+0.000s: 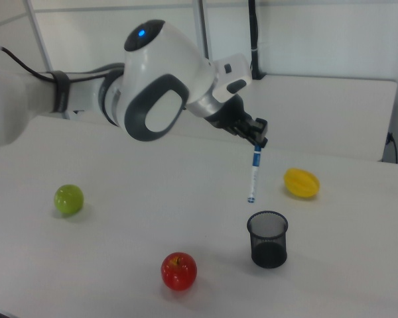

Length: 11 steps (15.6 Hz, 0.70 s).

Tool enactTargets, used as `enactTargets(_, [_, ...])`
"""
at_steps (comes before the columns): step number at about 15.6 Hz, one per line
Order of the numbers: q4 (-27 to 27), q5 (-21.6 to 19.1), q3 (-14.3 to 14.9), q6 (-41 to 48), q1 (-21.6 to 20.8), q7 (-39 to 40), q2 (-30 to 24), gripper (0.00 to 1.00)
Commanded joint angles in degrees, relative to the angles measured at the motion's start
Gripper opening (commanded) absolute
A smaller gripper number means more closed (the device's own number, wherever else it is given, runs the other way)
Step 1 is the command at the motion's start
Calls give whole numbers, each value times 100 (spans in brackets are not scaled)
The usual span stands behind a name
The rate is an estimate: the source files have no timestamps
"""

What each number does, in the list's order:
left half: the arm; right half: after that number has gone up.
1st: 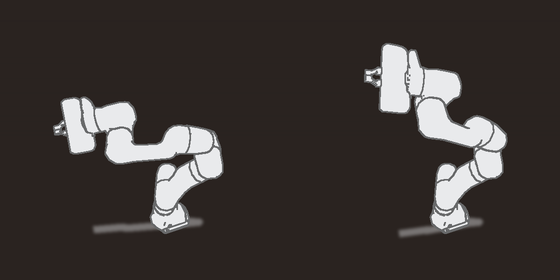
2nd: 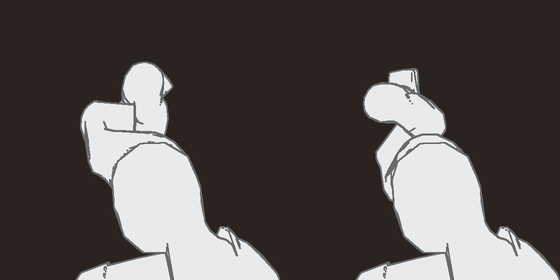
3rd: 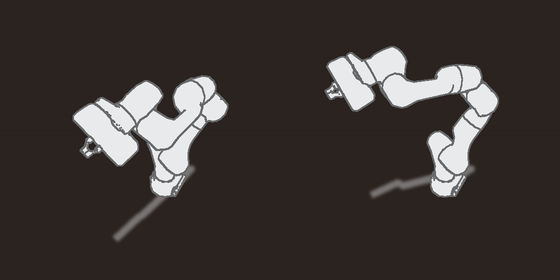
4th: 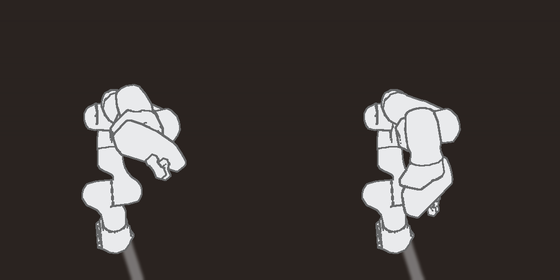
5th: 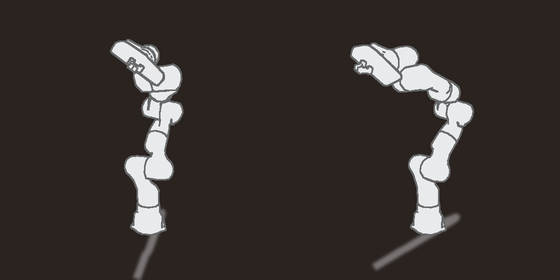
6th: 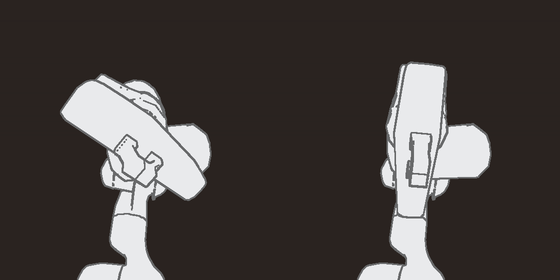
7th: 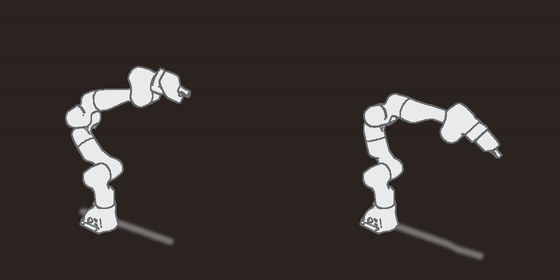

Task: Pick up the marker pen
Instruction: 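Lift the marker up out of the pen cup, then carry the marker toward the green apple and lower it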

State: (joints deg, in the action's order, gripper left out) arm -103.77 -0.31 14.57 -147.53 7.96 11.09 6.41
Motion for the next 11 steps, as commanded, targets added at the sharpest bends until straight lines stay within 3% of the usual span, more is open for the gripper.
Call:
enactTargets(1, [-109,-311,-94,672,-330,43,-368,0])
enactTargets(3, [-48,-487,-260,1057,-409,34,-412,0])
enactTargets(11, [93,-637,-1464,2325,-418,-554,-150,0])
